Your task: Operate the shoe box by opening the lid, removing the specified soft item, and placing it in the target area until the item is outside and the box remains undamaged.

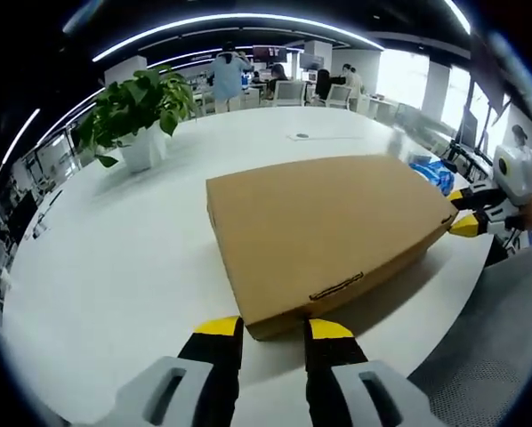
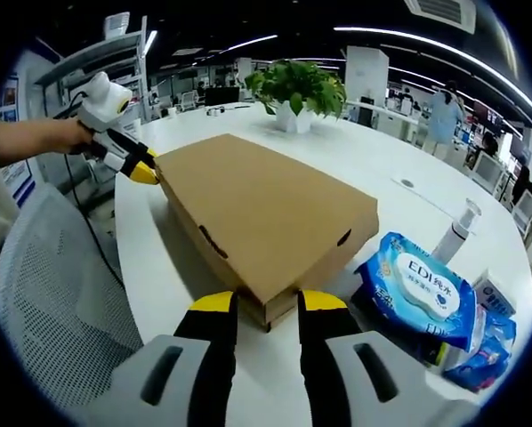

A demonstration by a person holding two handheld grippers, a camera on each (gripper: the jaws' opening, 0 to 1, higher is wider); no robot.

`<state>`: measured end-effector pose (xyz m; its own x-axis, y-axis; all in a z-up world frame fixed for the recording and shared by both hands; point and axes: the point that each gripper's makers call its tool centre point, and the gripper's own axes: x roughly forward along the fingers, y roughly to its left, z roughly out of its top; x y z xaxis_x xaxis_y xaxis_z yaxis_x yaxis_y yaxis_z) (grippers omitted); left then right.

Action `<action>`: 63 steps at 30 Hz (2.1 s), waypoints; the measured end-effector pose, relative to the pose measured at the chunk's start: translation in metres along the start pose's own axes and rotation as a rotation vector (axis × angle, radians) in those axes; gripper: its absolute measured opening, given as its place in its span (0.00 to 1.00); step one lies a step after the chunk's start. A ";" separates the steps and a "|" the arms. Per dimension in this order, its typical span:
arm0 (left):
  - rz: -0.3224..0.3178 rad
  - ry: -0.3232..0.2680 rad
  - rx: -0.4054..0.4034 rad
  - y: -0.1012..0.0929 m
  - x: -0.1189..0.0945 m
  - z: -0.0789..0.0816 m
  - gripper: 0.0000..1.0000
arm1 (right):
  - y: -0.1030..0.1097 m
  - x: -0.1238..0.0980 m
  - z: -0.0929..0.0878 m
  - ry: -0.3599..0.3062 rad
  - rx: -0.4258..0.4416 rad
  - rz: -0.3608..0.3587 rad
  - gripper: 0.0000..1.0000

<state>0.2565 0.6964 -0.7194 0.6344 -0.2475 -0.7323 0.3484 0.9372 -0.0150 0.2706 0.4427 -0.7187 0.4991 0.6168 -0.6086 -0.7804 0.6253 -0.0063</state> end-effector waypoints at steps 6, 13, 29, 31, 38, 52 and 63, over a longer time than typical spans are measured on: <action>-0.007 0.012 0.006 0.001 0.004 0.001 0.27 | -0.004 0.004 0.000 0.003 0.009 0.000 0.24; -0.012 0.019 0.010 0.004 0.012 0.009 0.27 | -0.013 0.009 0.004 0.003 0.012 0.001 0.24; -0.020 0.026 0.025 0.013 0.033 0.029 0.27 | -0.038 0.023 0.013 0.007 0.018 -0.009 0.25; -0.020 0.025 0.026 0.014 0.036 0.032 0.27 | -0.041 0.025 0.015 0.006 0.018 -0.012 0.25; -0.020 0.024 0.033 0.019 0.045 0.042 0.27 | -0.053 0.032 0.020 0.004 0.022 -0.020 0.25; -0.022 0.019 0.037 0.024 0.057 0.055 0.27 | -0.069 0.041 0.027 -0.002 0.032 -0.037 0.26; -0.023 0.013 0.043 0.019 0.056 0.054 0.32 | -0.072 0.039 0.030 -0.017 0.031 -0.063 0.34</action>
<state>0.3361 0.6870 -0.7240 0.6168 -0.2658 -0.7409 0.3925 0.9197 -0.0032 0.3576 0.4355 -0.7181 0.5536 0.5832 -0.5945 -0.7350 0.6778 -0.0194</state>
